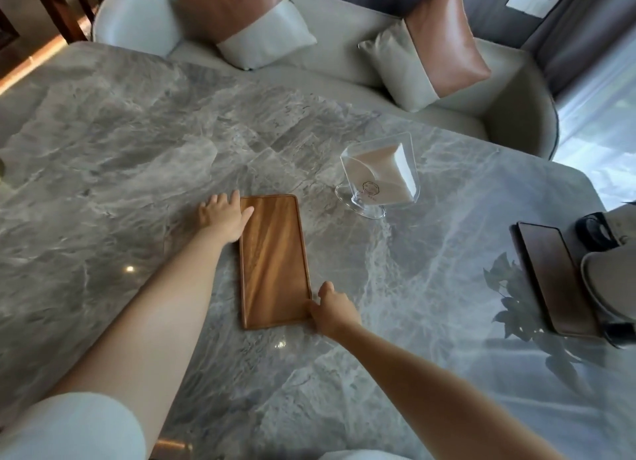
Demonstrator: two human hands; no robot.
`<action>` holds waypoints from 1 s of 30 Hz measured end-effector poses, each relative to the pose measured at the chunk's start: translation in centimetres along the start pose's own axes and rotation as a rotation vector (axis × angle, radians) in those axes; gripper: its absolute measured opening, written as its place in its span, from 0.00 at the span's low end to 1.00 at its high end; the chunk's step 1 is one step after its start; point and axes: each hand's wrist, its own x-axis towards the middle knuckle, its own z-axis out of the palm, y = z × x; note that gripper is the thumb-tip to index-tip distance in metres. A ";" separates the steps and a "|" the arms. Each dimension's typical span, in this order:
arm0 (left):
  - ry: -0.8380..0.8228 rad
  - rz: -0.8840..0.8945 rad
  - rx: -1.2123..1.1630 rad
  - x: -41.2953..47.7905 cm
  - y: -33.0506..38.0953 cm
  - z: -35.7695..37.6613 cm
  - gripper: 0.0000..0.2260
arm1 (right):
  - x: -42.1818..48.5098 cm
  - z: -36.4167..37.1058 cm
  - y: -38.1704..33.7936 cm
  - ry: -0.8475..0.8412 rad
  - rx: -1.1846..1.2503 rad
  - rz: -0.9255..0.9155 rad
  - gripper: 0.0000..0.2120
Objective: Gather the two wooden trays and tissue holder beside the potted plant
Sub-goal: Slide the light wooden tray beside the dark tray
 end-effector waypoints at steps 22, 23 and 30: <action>0.026 -0.026 -0.119 2.8 2.2 0.5 0.20 | 1.3 3.0 1.1 -0.013 0.850 0.276 0.08; 0.046 -0.033 -0.136 2.6 2.2 0.3 0.20 | 1.3 2.7 1.3 -0.005 0.843 0.263 0.09; 0.152 -0.029 -0.153 1.6 3.0 -2.0 0.20 | 1.3 -1.1 2.5 0.109 0.845 0.170 0.13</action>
